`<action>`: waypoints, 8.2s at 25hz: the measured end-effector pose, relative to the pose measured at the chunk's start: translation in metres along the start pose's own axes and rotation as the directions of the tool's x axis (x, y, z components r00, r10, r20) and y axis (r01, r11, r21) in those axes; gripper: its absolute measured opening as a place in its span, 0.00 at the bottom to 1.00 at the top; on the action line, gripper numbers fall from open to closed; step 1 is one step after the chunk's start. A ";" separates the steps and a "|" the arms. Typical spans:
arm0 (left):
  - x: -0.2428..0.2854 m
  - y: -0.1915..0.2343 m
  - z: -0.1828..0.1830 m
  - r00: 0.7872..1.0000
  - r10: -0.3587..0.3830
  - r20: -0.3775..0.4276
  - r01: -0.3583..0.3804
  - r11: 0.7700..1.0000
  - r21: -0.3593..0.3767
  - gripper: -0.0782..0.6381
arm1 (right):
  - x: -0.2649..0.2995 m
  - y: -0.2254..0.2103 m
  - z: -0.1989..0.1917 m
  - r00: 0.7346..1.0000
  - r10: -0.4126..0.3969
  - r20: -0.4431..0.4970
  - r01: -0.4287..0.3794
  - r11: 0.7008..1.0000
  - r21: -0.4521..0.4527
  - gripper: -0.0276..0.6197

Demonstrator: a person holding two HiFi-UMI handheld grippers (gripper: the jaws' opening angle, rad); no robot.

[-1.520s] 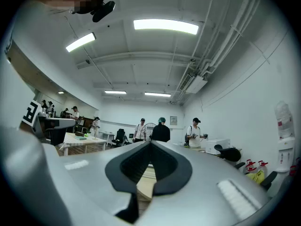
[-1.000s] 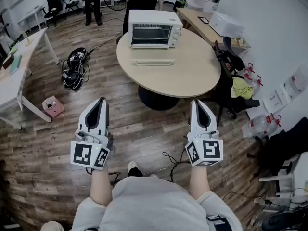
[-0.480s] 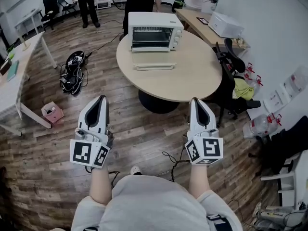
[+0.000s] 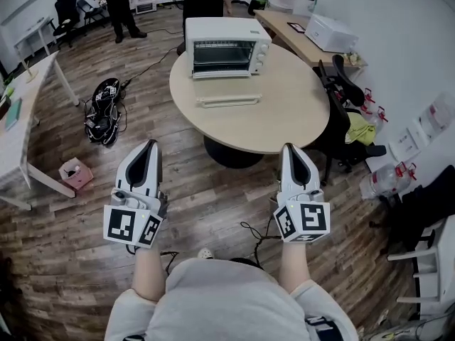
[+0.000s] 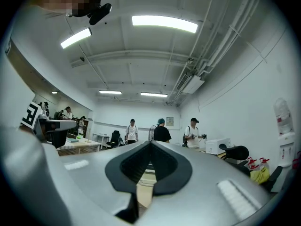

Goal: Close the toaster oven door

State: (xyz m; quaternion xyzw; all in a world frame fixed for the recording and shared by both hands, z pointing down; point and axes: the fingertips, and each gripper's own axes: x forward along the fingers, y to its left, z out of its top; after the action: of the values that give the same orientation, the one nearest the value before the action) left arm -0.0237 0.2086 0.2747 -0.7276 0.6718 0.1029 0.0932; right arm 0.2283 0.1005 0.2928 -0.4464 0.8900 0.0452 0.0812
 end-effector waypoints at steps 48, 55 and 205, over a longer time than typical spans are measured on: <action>0.240 0.067 -0.057 0.999 0.043 -0.007 -0.042 0.999 0.029 0.12 | 0.245 -0.115 -0.043 0.998 0.055 0.021 -0.056 0.997 0.062 0.06; 0.274 0.079 -0.066 0.998 0.063 0.007 -0.064 0.997 0.036 0.12 | 0.286 -0.129 -0.049 0.996 0.079 0.032 -0.081 0.995 0.065 0.06; 0.354 0.363 -0.152 0.993 -0.028 -0.115 0.018 0.996 -0.092 0.12 | 0.610 0.047 -0.264 0.879 -0.004 -0.477 -0.018 0.999 -0.041 0.15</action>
State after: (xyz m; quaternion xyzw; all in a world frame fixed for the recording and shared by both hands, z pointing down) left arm -0.3546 -0.2013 0.3242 -0.7436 0.6622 0.0896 0.0218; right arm -0.1961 -0.3921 0.4395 -0.4423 0.8830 -0.0462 -0.1504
